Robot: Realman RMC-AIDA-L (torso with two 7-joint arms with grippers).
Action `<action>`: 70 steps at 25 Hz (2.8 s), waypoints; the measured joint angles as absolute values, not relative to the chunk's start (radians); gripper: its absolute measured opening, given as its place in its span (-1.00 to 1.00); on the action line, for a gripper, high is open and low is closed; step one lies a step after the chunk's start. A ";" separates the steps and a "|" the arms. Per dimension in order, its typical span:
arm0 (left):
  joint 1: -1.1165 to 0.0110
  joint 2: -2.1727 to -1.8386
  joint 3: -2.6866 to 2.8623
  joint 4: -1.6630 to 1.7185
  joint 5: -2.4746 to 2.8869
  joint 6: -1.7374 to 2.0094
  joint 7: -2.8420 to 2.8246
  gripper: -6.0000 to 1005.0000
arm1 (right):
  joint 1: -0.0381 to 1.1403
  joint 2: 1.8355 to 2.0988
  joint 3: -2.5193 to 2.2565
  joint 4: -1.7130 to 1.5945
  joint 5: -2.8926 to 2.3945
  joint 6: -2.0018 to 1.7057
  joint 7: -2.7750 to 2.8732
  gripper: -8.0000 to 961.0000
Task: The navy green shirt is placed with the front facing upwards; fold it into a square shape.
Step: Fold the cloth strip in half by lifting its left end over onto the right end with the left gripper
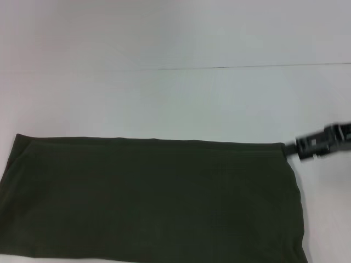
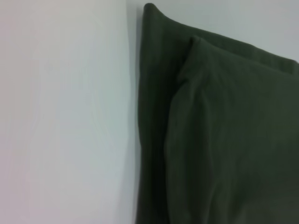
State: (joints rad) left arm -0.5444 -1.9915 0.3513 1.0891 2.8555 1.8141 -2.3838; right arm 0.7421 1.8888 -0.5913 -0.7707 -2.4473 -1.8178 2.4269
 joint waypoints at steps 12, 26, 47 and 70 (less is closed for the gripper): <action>-0.618 -1.955 0.332 1.094 2.844 1.777 -2.509 -0.68 | 0.707 1.944 -0.561 -0.638 -2.204 -1.695 2.144 0.72; -0.698 -1.931 0.409 0.855 2.796 1.714 -2.525 0.24 | 0.693 2.017 -0.568 -0.633 -2.186 -1.566 2.034 0.72; -0.684 -1.941 0.442 0.861 2.856 1.574 -2.540 0.88 | 0.698 2.032 -0.564 -0.630 -2.162 -1.543 2.043 0.72; -0.670 -1.951 0.528 0.865 2.857 1.501 -2.508 0.84 | 0.689 2.033 -0.567 -0.624 -2.157 -1.556 2.058 0.72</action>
State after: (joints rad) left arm -0.6704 -1.9514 0.5278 0.8652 2.8573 1.5013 -2.5080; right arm 0.6887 2.0326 -0.5669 -0.6239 -2.1567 -1.5560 2.0581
